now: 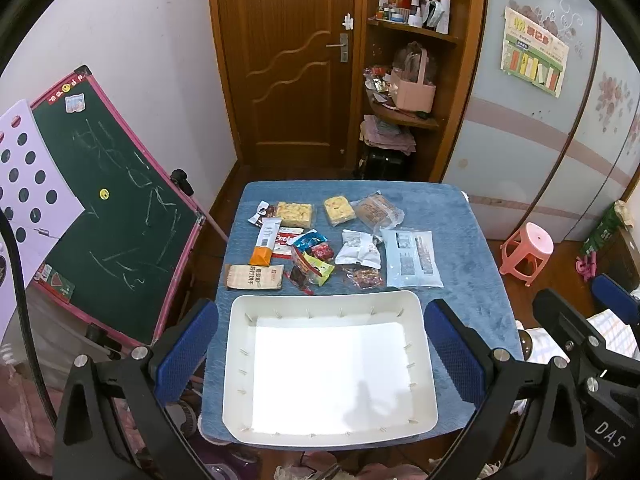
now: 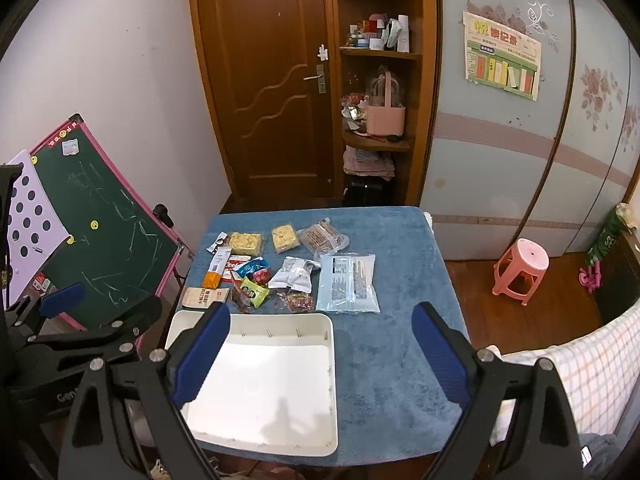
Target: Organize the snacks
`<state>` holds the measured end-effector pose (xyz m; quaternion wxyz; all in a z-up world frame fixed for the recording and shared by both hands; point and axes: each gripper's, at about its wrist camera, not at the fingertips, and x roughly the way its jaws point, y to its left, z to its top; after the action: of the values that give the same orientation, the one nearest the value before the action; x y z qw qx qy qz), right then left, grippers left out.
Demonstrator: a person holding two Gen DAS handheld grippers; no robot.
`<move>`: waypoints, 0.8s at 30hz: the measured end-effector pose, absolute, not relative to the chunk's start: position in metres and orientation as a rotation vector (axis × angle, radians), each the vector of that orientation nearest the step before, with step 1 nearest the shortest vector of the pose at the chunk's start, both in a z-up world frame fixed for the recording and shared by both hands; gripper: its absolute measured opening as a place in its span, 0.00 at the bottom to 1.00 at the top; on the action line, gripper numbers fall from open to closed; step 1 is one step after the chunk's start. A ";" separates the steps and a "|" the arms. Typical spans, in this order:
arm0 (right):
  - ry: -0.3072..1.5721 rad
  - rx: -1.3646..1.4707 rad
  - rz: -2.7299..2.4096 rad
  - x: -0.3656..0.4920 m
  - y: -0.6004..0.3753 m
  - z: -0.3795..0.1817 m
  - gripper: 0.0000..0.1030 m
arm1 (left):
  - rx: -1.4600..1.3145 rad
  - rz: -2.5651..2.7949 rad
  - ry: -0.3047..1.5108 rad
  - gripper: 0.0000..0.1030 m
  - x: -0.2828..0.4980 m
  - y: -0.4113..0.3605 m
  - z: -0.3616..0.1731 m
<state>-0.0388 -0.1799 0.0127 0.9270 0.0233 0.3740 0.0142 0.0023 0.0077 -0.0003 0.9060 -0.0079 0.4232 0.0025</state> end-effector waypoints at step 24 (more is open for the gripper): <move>0.783 0.062 0.022 -0.023 -0.184 0.003 0.91 | 0.006 0.009 0.891 0.99 0.016 -0.004 -0.011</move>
<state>-0.0233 -0.1838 0.0033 0.9238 0.0301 0.3816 0.0105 0.0156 -0.0039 -0.0111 0.9024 0.0028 0.4309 0.0042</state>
